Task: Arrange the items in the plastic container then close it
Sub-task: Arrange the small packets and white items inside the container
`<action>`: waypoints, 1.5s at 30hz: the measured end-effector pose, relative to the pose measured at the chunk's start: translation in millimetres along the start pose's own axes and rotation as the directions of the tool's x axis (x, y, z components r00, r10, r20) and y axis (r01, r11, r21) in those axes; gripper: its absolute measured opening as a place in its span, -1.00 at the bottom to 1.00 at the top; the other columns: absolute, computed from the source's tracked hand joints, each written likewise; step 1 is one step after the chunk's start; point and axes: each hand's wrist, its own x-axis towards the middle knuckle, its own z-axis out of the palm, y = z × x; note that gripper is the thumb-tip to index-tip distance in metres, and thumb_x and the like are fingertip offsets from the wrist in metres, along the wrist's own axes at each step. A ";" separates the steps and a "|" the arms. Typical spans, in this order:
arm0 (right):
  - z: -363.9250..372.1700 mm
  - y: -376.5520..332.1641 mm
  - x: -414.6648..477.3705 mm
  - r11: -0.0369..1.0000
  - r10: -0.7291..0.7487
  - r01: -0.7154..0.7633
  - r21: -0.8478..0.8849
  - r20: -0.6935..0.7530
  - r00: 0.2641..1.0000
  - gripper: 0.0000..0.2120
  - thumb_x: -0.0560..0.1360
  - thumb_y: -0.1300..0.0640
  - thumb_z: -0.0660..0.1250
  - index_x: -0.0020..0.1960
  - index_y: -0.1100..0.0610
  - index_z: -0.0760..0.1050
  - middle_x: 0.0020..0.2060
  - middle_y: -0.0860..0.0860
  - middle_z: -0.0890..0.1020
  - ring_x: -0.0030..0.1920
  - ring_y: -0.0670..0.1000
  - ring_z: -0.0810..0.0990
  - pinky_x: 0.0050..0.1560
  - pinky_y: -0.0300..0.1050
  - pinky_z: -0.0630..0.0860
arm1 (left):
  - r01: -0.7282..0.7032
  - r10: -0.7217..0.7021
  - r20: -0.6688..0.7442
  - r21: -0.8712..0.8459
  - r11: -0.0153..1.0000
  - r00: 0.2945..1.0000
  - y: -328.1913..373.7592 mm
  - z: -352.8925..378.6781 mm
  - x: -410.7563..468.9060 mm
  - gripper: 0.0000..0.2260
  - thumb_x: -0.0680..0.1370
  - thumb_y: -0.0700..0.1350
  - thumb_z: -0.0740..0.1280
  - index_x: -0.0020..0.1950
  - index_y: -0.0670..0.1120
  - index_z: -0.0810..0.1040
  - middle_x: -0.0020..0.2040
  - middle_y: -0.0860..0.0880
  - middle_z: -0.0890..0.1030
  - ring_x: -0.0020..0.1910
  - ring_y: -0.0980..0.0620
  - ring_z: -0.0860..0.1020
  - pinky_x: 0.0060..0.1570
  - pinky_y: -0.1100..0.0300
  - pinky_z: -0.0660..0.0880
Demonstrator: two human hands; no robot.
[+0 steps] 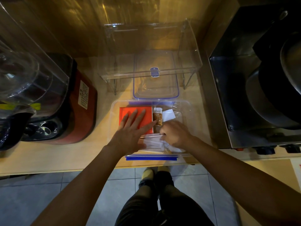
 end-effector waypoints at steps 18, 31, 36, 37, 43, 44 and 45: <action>3.7 -2.9 -2.1 0.996 -0.019 0.010 0.083 0.117 0.993 -0.89 0.47 0.18 0.30 -0.14 0.20 0.58 -0.20 0.12 0.63 -0.22 0.03 0.55 -0.26 -0.14 0.42 | -0.006 0.006 -0.004 -0.072 0.997 1.000 -1.4 1.0 3.9 -0.16 0.42 0.18 0.37 0.40 0.28 -0.23 0.46 0.03 -0.34 0.45 -0.09 -0.36 0.38 -0.12 -0.35; -4.6 -0.3 -7.6 0.977 -0.175 0.147 0.154 0.190 0.966 -0.74 0.48 0.12 0.31 0.14 0.14 0.57 0.07 0.07 0.61 0.06 0.04 0.54 0.07 -0.02 0.48 | -0.004 -0.002 -0.046 -0.132 0.991 0.999 1.3 -1.8 -3.0 -0.26 0.46 0.07 0.35 0.44 0.25 -0.09 0.46 0.05 -0.28 0.46 -0.06 -0.34 0.41 -0.08 -0.33; -20.3 5.2 -13.8 0.991 -0.091 0.095 -0.091 0.039 0.995 -0.84 0.44 0.18 0.31 0.01 0.16 0.54 0.00 0.11 0.59 0.03 0.11 0.55 -0.06 -0.07 0.43 | 0.011 -0.014 -0.026 -0.111 0.994 1.000 0.3 3.3 -0.3 -0.22 0.45 0.08 0.37 0.39 0.28 -0.19 0.45 0.06 -0.31 0.45 -0.07 -0.37 0.40 -0.10 -0.34; -23.9 6.5 -14.8 0.966 -0.069 0.064 -0.249 -0.011 0.998 -0.81 0.44 0.17 0.31 0.05 0.14 0.54 0.02 0.12 0.59 0.05 0.11 0.55 -0.05 -0.06 0.40 | 0.016 -0.018 -0.021 -0.107 0.994 1.000 0.3 4.0 0.6 -0.21 0.45 0.09 0.37 0.39 0.29 -0.20 0.45 0.06 -0.33 0.45 -0.07 -0.38 0.40 -0.11 -0.34; -23.1 10.0 -4.9 0.783 0.013 0.016 -0.622 0.042 0.999 -0.79 0.50 0.15 0.24 0.11 0.11 0.54 0.09 0.09 0.61 0.17 0.09 0.51 0.21 0.02 0.30 | 0.017 -0.019 -0.021 -0.119 0.993 1.000 -1.7 7.1 2.1 -0.21 0.45 0.12 0.36 0.39 0.30 -0.20 0.45 0.06 -0.34 0.44 -0.07 -0.39 0.37 -0.10 -0.37; -22.4 9.5 -3.5 0.786 0.015 0.017 -0.619 0.046 0.999 -0.79 0.50 0.15 0.24 0.09 0.11 0.55 0.09 0.08 0.62 0.16 0.09 0.52 0.21 0.01 0.30 | 0.017 -0.019 -0.023 -0.117 0.993 1.000 -1.9 7.2 2.1 -0.21 0.45 0.12 0.36 0.39 0.30 -0.19 0.45 0.06 -0.33 0.44 -0.07 -0.38 0.37 -0.11 -0.37; -21.8 9.2 -2.4 0.788 0.011 0.022 -0.615 0.050 0.999 -0.80 0.51 0.15 0.23 0.09 0.11 0.55 0.08 0.08 0.63 0.17 0.09 0.53 0.20 0.00 0.32 | 0.018 -0.021 -0.026 -0.117 0.993 0.999 -2.1 7.2 2.2 -0.21 0.44 0.12 0.36 0.39 0.29 -0.19 0.45 0.06 -0.33 0.44 -0.07 -0.38 0.37 -0.11 -0.36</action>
